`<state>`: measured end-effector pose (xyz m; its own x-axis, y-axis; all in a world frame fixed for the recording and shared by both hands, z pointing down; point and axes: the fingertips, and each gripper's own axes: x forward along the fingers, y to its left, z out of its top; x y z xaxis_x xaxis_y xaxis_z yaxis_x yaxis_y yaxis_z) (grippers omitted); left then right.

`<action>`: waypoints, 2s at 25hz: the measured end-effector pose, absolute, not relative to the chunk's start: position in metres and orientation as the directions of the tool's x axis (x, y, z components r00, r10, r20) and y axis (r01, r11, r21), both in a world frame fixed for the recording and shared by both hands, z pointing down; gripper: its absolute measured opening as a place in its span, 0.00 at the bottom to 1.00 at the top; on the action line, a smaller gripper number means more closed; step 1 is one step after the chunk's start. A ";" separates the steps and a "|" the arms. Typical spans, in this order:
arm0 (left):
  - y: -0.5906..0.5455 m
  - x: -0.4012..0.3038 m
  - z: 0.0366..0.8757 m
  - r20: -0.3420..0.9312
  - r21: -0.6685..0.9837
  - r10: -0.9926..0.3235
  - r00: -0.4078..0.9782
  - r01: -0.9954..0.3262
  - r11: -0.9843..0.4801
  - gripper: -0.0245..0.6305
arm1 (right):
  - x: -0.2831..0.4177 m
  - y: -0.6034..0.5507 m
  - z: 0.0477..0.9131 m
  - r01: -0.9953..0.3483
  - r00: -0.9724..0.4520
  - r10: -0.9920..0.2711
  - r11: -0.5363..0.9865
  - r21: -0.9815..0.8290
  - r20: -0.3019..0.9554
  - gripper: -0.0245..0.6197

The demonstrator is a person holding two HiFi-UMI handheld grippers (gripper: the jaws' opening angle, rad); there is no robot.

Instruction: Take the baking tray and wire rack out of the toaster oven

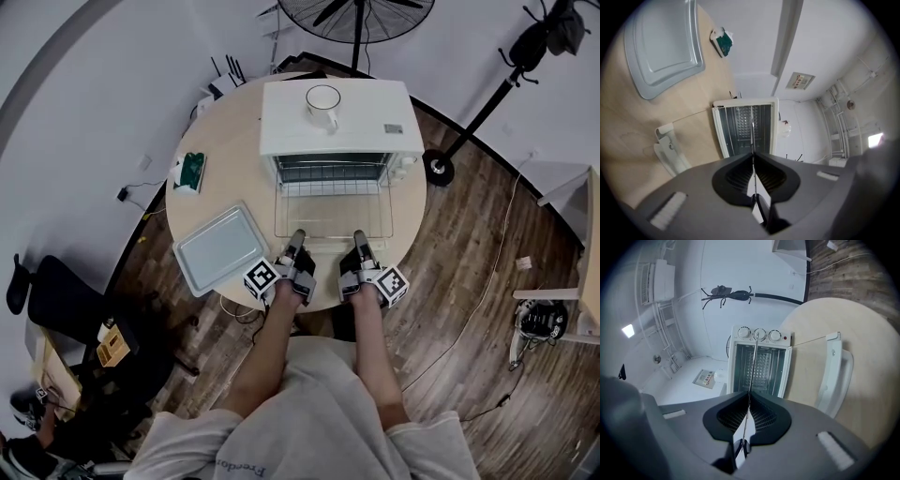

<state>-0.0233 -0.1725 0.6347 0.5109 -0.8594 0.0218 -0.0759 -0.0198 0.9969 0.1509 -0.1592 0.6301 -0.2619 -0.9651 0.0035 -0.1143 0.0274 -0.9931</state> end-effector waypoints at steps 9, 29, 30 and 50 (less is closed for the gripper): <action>-0.130 -0.045 0.655 0.064 0.997 -0.852 0.519 -0.071 0.032 0.15 | 0.130 -0.114 0.654 -0.124 -0.258 -0.964 -0.033 -0.992 0.064 0.06; -0.064 -0.268 0.692 0.098 0.995 -0.983 0.156 0.001 0.099 0.15 | -0.099 -0.112 0.680 -0.162 -0.612 -0.780 -0.035 -0.986 0.128 0.06; -0.061 -0.279 0.697 0.106 0.994 -0.985 0.136 0.003 0.108 0.15 | -0.111 -0.112 0.684 -0.164 -0.630 -0.764 -0.040 -0.986 0.136 0.06; -0.011 -0.388 0.743 0.196 0.980 -0.980 -0.031 0.026 0.195 0.15 | -0.234 -0.093 0.734 -0.188 -0.795 -0.569 -0.097 -0.977 0.210 0.06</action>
<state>-0.3877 -0.0114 0.7432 -0.0310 -0.9801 0.1961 0.0262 0.1953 0.9804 -0.2342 -0.0928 0.7337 -0.7948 -0.5694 0.2100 -0.1885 -0.0974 -0.9772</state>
